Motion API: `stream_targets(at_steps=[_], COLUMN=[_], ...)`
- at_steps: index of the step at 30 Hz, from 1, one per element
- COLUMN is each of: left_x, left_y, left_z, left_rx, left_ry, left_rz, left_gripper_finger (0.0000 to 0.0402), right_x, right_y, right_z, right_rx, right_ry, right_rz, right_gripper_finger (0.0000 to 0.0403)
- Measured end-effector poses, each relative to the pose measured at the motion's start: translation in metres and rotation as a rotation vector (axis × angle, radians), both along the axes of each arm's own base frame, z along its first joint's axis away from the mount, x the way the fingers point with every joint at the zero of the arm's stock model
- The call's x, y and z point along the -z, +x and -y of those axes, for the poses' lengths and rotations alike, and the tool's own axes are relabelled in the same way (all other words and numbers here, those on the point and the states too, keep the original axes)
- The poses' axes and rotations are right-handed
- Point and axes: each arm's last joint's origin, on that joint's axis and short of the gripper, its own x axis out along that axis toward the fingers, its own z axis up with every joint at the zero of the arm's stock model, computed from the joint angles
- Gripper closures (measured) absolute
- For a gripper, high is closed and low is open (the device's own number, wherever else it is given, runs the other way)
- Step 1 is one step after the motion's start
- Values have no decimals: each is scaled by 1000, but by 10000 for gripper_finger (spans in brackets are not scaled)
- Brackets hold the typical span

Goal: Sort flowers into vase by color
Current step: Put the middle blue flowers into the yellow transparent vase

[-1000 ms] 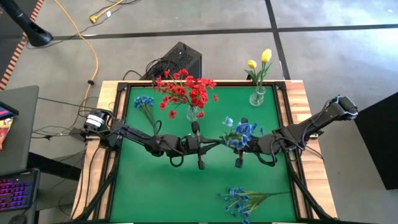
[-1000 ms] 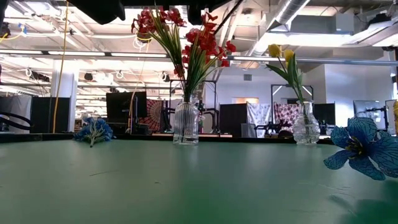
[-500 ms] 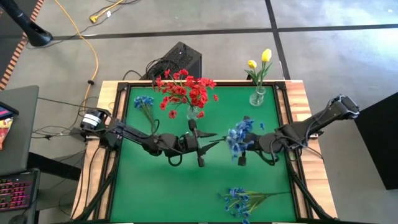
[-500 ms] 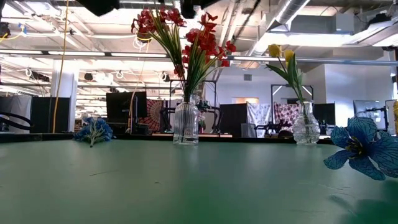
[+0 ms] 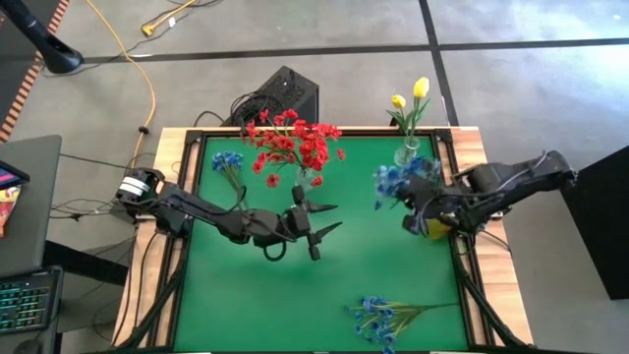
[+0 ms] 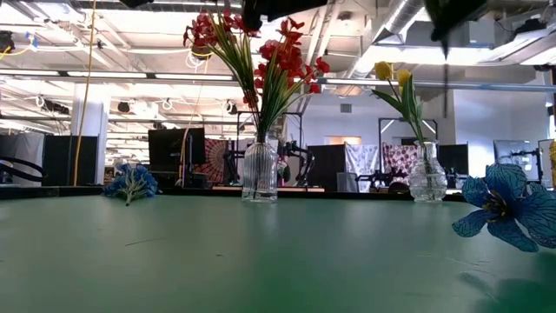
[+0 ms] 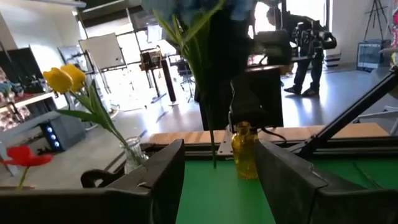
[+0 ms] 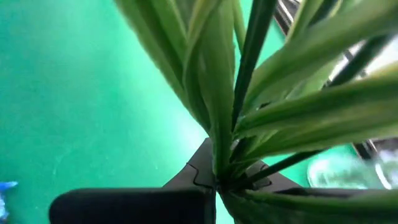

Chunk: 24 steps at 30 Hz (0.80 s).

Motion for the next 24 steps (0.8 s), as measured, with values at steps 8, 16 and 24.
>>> stream_targets(at_steps=[8,16,24], left_x=[1,1,5], left_y=[1,2,2], left_z=[-4,-11,-11], left_rx=[-11,-30,-33], left_ry=[-1,-22,-22], left_rz=[-8,-3,-40], left_gripper_finger=[218,218,218], right_x=[-7,-9,0], right_y=[-71,-105,-120], right_z=[21,30,31], right_rx=[255,294,195], right_ry=[172,256,346], right_rz=[-15,4,-43], right_gripper_finger=[359,359,359])
